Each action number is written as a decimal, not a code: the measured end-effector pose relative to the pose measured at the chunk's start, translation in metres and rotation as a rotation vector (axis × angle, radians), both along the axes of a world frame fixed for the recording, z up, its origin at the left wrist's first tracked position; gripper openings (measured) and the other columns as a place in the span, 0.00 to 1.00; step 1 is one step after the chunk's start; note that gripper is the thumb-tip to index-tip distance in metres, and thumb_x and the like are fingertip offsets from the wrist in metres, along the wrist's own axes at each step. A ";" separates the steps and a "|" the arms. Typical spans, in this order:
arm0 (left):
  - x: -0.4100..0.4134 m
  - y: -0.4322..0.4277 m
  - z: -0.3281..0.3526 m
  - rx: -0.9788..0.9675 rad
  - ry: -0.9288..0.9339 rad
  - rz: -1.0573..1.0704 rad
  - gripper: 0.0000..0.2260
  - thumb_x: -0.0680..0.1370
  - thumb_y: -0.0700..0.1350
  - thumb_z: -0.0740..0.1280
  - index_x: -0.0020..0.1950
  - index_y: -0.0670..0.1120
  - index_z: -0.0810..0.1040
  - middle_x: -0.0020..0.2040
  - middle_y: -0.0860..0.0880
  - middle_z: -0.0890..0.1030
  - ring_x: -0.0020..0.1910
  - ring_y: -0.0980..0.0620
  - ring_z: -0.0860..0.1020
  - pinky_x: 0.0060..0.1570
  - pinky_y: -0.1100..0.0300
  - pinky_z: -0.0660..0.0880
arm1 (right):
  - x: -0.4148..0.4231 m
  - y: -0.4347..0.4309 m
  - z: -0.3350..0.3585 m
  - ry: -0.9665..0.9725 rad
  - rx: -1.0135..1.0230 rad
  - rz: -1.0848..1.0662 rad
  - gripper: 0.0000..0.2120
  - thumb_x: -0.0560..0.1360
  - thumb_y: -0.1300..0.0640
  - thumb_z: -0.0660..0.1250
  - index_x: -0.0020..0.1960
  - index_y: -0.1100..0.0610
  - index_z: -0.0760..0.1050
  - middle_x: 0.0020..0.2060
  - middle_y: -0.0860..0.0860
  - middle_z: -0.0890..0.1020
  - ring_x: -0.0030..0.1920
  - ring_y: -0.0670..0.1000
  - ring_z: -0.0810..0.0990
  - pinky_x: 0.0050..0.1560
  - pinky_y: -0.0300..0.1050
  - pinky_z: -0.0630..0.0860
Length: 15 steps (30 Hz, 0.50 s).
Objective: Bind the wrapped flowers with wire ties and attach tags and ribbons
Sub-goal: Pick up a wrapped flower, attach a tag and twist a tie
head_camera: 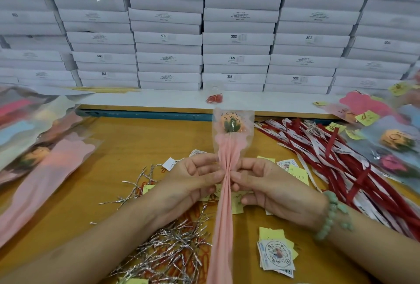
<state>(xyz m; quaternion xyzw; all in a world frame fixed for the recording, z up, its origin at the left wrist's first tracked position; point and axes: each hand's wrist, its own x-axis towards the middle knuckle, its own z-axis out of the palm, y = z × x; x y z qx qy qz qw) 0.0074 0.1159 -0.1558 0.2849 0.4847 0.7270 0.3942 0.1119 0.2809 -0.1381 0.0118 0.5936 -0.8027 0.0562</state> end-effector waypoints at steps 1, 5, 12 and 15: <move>0.001 0.000 0.000 -0.010 0.005 0.006 0.25 0.65 0.39 0.80 0.60 0.38 0.80 0.52 0.39 0.81 0.42 0.49 0.83 0.41 0.60 0.79 | 0.000 -0.001 0.000 0.006 0.023 -0.010 0.16 0.64 0.57 0.75 0.50 0.62 0.81 0.40 0.56 0.82 0.37 0.46 0.82 0.31 0.36 0.79; 0.003 -0.001 0.002 0.002 0.012 -0.021 0.23 0.67 0.35 0.77 0.61 0.40 0.79 0.55 0.39 0.79 0.44 0.48 0.83 0.41 0.60 0.81 | 0.001 -0.003 0.000 0.061 0.105 -0.041 0.09 0.65 0.58 0.74 0.44 0.59 0.80 0.37 0.53 0.81 0.35 0.45 0.81 0.29 0.35 0.77; 0.003 -0.001 0.001 0.010 -0.017 -0.055 0.16 0.69 0.37 0.74 0.56 0.46 0.84 0.52 0.42 0.84 0.47 0.49 0.84 0.41 0.62 0.81 | 0.002 -0.004 0.004 0.144 0.332 -0.202 0.13 0.65 0.56 0.74 0.42 0.59 0.72 0.33 0.51 0.80 0.27 0.42 0.76 0.23 0.34 0.70; 0.002 -0.001 0.001 0.014 0.004 -0.042 0.16 0.69 0.37 0.74 0.57 0.46 0.84 0.51 0.44 0.84 0.46 0.49 0.84 0.41 0.62 0.81 | 0.003 -0.005 0.006 0.178 0.474 -0.264 0.16 0.65 0.53 0.75 0.42 0.58 0.70 0.29 0.45 0.77 0.26 0.39 0.74 0.26 0.30 0.69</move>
